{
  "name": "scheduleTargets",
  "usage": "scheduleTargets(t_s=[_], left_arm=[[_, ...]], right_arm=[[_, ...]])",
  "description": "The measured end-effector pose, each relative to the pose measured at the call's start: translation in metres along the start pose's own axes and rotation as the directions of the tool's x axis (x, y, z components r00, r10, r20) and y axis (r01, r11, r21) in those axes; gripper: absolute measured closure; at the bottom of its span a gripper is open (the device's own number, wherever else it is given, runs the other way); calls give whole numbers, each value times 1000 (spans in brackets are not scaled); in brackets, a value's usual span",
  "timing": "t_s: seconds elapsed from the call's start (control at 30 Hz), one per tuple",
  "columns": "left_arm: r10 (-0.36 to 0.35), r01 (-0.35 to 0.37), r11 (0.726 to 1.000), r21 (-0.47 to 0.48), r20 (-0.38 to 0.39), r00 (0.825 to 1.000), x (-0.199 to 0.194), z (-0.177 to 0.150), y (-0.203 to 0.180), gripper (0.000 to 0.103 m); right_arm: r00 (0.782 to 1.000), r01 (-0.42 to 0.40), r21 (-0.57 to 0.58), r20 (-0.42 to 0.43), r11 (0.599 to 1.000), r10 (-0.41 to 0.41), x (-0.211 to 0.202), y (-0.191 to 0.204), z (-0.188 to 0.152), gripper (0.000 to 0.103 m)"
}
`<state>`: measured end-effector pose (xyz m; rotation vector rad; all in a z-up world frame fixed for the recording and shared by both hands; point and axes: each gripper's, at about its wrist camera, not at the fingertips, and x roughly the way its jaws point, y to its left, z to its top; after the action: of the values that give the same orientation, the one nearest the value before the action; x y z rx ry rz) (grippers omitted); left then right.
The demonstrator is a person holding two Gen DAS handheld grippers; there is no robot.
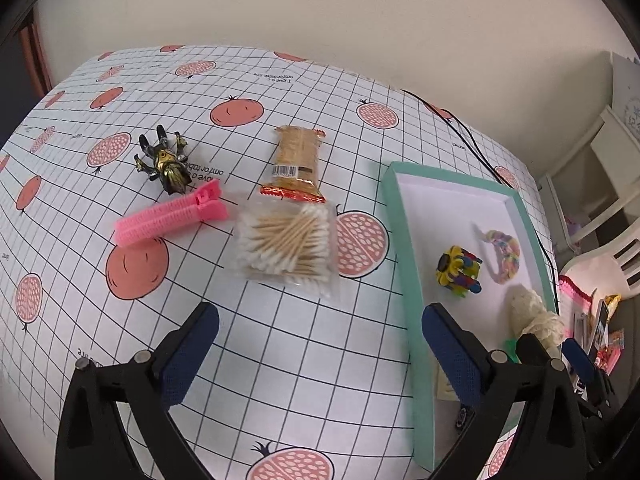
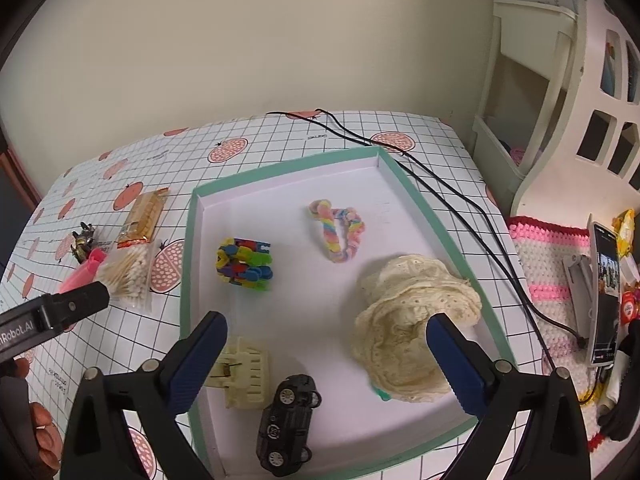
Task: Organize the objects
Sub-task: 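Withdraw both open tools from the tray toward the cotton swab box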
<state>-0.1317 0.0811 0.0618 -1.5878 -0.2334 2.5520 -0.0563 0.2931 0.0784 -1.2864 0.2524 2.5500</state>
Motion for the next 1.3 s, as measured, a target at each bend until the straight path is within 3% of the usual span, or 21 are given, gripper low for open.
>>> scheduleTargets(t_s=[0.57,1.0,1.3], left_arm=[[20,-18,997,-78,18,1000,0,21,48,2],[19,-25,957,-287,-24,1000,7,38,138,2],[58,-63,957,-284,-28,998,10,46,168,2]], right_arm=[[999,-32,-54,33,998,33,0,45,7,1],[994,-97,-137,42,986,103,-2,93,9,2],[983,-174,-165,36,971,182,-1,133,13,1]])
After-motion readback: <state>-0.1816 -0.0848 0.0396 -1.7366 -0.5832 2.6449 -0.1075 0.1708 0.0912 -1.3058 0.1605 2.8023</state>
